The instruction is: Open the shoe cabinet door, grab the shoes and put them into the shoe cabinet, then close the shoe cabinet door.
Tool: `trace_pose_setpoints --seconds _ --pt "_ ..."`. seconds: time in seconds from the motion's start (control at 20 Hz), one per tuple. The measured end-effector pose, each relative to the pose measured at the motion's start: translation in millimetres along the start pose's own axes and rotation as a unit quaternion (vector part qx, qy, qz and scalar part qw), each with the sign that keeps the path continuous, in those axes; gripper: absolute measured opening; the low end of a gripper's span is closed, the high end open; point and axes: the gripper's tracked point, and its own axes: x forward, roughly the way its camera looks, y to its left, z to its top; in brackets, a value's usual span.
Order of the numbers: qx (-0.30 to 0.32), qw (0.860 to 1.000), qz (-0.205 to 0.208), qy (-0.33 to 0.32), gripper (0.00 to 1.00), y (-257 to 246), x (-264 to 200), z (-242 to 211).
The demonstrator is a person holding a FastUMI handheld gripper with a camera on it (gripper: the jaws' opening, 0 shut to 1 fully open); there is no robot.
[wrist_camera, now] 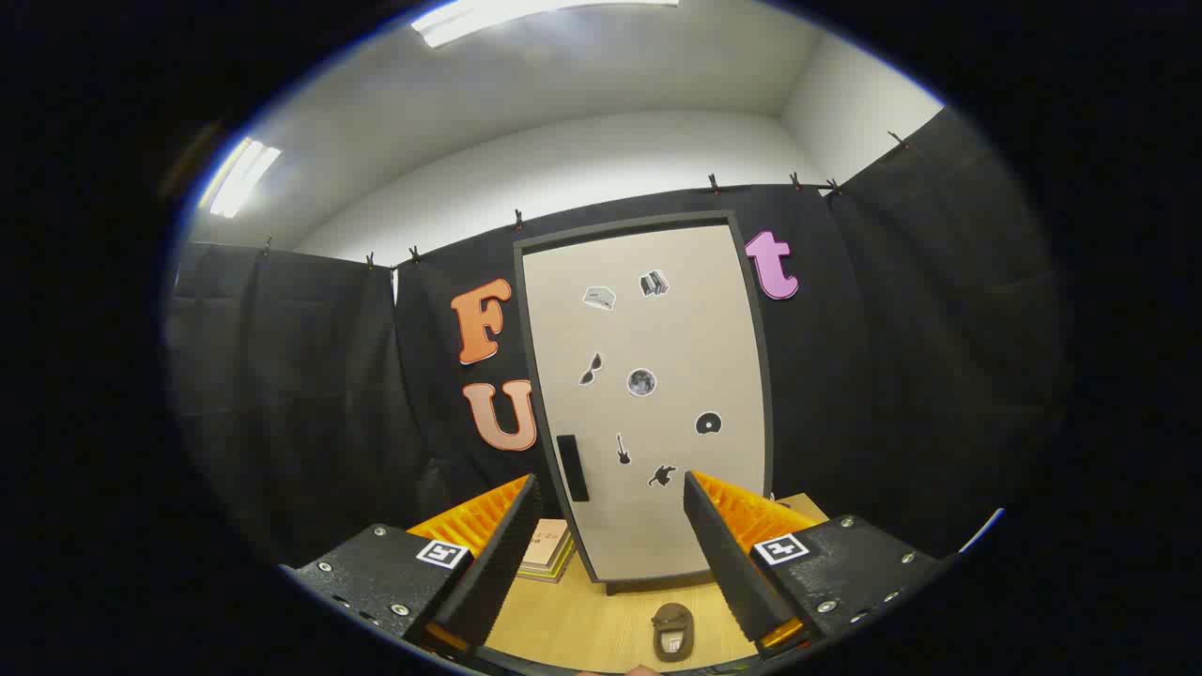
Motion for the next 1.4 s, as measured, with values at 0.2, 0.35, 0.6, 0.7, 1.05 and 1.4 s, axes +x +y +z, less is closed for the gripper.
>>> trace_pose_setpoints --seconds 0.2,0.35,0.6,0.7,1.05,1.4 --pt "-0.005 1.0 -0.001 -0.003 0.95 -1 3 1" --pt "-0.008 1.0 -0.002 -0.001 0.95 0 7 -1" --pt "-0.014 1.0 0.003 -0.002 0.95 6 11 -3" --pt "-0.01 1.0 0.005 -0.004 0.95 7 12 -2" --pt "-0.021 1.0 0.014 -0.001 0.95 18 18 -6" --pt "-0.031 0.999 0.026 0.003 0.95 48 27 -18"
